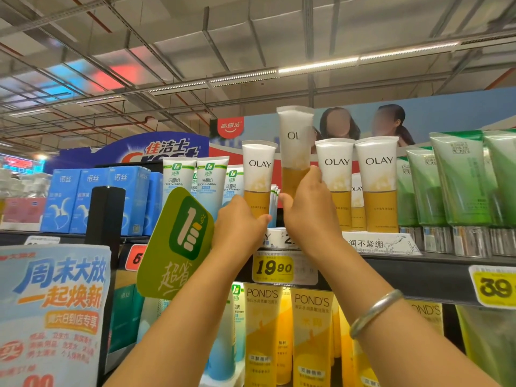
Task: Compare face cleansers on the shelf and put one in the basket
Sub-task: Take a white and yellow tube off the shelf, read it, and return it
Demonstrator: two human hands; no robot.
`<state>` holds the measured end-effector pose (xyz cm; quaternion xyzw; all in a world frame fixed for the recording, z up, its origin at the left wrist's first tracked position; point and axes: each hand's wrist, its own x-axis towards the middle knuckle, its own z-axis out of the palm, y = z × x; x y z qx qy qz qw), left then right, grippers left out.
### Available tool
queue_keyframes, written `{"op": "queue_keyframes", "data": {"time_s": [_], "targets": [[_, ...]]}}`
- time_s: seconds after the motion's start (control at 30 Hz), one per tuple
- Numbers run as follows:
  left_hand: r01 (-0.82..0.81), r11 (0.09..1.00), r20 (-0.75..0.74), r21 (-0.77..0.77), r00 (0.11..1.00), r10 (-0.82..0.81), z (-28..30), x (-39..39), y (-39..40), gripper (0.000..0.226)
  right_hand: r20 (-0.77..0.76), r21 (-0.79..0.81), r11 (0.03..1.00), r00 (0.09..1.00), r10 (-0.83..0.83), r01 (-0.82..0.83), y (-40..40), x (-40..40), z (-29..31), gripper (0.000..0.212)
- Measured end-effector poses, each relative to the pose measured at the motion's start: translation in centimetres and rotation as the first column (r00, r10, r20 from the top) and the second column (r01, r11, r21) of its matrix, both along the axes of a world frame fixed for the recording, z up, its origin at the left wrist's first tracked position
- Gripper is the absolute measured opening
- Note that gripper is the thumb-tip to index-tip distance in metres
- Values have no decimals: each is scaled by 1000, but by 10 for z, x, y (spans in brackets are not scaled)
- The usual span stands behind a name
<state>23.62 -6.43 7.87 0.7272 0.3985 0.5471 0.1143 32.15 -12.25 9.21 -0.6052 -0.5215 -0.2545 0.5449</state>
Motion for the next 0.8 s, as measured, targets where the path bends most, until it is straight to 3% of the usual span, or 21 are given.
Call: {"op": "queue_keyframes", "data": {"time_s": [0.2, 0.3, 0.4, 0.53, 0.67, 0.8], "targets": [[23, 999, -53, 39, 998, -21, -4, -9, -17, 22, 0, 178, 961, 977, 213, -210, -21, 2, -9, 51], [50, 986, 66, 156, 996, -61, -10, -14, -36, 30, -61, 186, 932, 943, 327, -311, -37, 1, -20, 50], [192, 964, 241, 182, 942, -233, -27, -17, -57, 27, -150, 191, 901, 895, 420, -390, -54, -2, -37, 40], [469, 877, 439, 105, 770, -464, -65, -13, -82, 12, -263, 206, 835, 793, 549, -510, -74, -5, -62, 18], [702, 712, 647, 23, 532, -546, -103, -9, -101, 19, -315, 175, 817, 755, 576, -550, -90, -3, -88, 25], [858, 514, 743, 4, 342, -575, -136, -8, -123, 23, -411, 141, 795, 695, 590, -590, -106, -1, -121, 30]]}}
